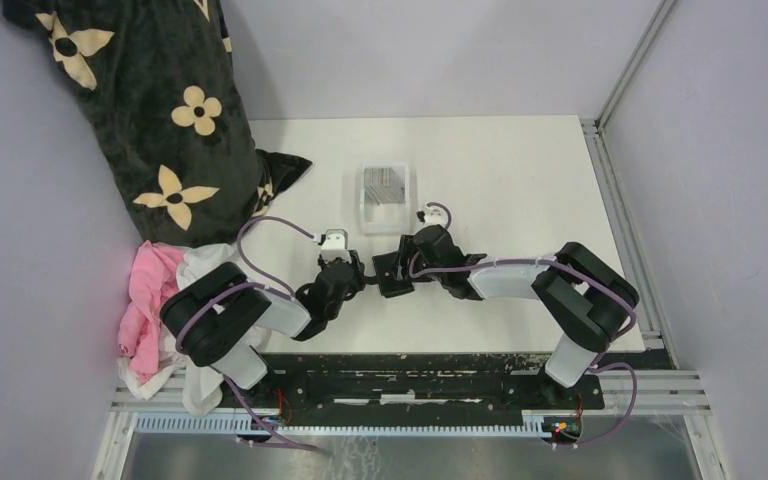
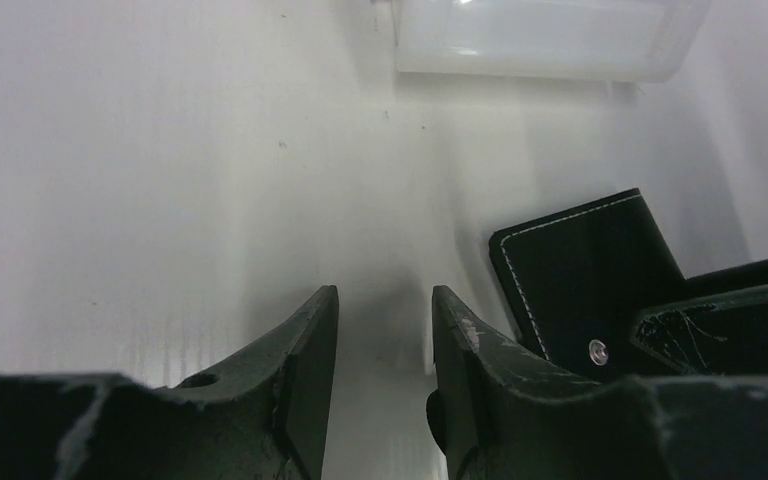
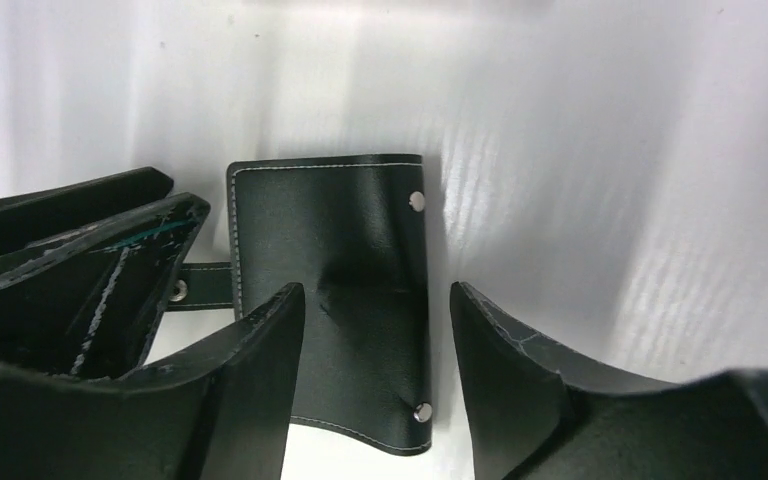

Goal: Put the credit cards into the card holder
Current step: Open the card holder at the center of the board.

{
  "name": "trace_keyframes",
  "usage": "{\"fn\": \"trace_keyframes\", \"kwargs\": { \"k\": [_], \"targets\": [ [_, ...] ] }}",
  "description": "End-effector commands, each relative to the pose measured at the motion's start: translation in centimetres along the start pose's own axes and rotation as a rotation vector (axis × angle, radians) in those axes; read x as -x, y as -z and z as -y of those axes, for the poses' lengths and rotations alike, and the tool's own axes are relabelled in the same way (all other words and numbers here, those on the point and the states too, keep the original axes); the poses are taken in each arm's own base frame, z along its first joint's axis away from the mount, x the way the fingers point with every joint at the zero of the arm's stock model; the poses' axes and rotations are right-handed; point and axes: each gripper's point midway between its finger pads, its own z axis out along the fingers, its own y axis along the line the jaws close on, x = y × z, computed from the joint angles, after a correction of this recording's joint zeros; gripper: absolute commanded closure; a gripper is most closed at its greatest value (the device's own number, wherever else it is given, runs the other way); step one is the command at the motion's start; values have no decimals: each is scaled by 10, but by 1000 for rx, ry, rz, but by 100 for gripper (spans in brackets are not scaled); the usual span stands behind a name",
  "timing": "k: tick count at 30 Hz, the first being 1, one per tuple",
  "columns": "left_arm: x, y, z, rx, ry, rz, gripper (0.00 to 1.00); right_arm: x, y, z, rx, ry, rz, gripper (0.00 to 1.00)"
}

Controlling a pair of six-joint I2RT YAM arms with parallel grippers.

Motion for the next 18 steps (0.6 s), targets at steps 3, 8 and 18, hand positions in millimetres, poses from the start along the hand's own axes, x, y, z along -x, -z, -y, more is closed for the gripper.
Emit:
{"fn": "trace_keyframes", "kwargs": {
  "k": [3,8,18],
  "targets": [
    [-5,6,27,-105,14,-31,54,1,19,30,-216,214,-42,36],
    [-8,12,26,-118,32,-32,55,3,27,16,-263,326,-23,35],
    [-11,25,16,-111,98,-20,57,12,45,-25,-309,461,65,34]
  ]
}}
